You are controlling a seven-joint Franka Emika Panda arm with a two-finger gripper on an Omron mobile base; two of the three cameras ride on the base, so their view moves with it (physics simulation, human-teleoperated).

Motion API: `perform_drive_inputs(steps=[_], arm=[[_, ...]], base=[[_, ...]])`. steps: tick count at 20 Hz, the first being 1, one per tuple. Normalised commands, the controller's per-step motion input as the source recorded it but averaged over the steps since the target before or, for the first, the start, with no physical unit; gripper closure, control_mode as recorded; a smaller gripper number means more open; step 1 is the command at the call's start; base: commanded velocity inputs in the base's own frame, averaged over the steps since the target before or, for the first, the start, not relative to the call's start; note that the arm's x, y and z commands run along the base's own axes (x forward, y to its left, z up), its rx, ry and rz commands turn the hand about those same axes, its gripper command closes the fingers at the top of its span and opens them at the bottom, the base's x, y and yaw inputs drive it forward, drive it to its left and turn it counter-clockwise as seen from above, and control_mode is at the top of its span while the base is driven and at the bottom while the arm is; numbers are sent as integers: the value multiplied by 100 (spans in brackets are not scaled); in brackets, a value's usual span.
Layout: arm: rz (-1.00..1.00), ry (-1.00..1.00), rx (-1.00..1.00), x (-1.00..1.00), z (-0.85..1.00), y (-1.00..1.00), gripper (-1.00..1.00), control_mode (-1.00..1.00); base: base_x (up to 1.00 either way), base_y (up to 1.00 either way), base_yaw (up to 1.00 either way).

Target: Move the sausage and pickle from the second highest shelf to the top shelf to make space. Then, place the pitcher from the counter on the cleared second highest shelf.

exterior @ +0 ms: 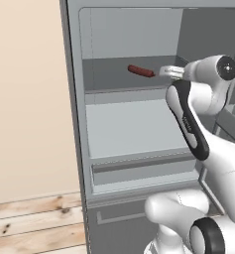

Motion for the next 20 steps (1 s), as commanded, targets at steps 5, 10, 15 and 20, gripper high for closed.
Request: perform_drive_inputs(steps=[5,10,15,20], arm=[[-2,16,0,59,0,-26,100,-100],[0,6,0,50,-9,-13,100,-100],[0,0,0,49,-29,0,100,-100],[0,-1,-1,36,-44,0,100,-100]], base=[[0,0,0],[0,0,0],[0,0,0],[0,0,0]])
